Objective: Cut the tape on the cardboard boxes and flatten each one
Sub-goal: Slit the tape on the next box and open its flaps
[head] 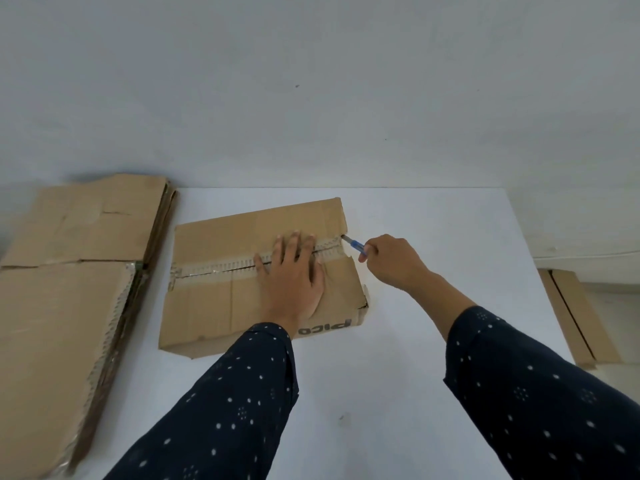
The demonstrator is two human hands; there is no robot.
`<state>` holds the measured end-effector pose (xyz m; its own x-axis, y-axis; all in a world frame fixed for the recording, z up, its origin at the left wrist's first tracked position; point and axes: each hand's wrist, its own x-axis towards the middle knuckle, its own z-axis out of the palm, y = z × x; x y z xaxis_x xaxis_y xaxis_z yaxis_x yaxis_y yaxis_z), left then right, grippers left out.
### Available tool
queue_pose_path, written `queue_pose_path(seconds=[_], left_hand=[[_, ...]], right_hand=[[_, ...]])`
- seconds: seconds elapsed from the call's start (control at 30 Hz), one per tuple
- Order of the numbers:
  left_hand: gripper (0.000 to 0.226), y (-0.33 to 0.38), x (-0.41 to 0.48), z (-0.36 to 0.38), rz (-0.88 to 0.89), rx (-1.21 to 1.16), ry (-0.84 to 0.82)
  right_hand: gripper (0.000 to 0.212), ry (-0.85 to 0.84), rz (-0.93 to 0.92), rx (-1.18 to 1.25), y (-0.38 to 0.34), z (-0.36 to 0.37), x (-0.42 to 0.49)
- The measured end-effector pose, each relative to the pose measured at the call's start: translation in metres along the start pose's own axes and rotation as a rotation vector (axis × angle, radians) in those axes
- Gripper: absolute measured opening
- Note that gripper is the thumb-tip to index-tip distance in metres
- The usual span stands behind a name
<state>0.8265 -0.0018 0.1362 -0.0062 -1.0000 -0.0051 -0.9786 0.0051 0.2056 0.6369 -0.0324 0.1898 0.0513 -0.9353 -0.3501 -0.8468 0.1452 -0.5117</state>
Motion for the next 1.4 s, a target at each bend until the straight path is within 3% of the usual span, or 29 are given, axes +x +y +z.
queue_pose_path(seconds=[0.2, 0.43, 0.57, 0.67, 0.77, 0.93, 1.07, 1.17, 1.27, 1.4], left_hand=[[0.065, 0.001, -0.001, -0.001, -0.002, 0.013, 0.009], [0.054, 0.003, -0.004, 0.0, -0.001, 0.004, -0.002], [0.055, 0.001, -0.004, -0.001, -0.01, 0.001, -0.011], [0.053, 0.0, -0.003, -0.001, -0.001, 0.0, 0.005], [0.058, -0.001, -0.003, -0.001, 0.006, -0.026, 0.019], [0.05, -0.003, -0.002, 0.001, 0.008, -0.073, 0.034], [0.046, -0.016, 0.007, -0.01, 0.044, -0.133, 0.038], [0.055, -0.047, 0.024, -0.027, 0.062, -0.125, -0.023], [0.075, -0.093, 0.044, -0.044, -0.002, -0.045, -0.164], [0.097, -0.139, 0.064, -0.061, 0.044, 0.09, -0.266]], right_hand=[[0.034, -0.115, -0.066, -0.073, 0.008, -0.014, -0.008], [0.031, -0.2, -0.093, -0.362, -0.004, -0.04, -0.016], [0.029, -0.133, -0.059, -0.411, 0.004, -0.053, -0.008], [0.029, 0.009, 0.065, -0.352, 0.034, -0.032, 0.001], [0.028, -0.053, 0.134, -0.292, 0.056, 0.006, 0.0], [0.038, -0.071, 0.129, -0.172, 0.061, 0.033, -0.006], [0.039, 0.084, 0.096, 0.103, 0.031, 0.029, -0.022], [0.065, -0.042, 0.093, 0.253, -0.002, 0.027, -0.042], [0.107, -0.198, 0.103, 0.075, -0.024, 0.036, -0.052], [0.101, -0.112, 0.119, 0.047, -0.037, 0.035, -0.041]])
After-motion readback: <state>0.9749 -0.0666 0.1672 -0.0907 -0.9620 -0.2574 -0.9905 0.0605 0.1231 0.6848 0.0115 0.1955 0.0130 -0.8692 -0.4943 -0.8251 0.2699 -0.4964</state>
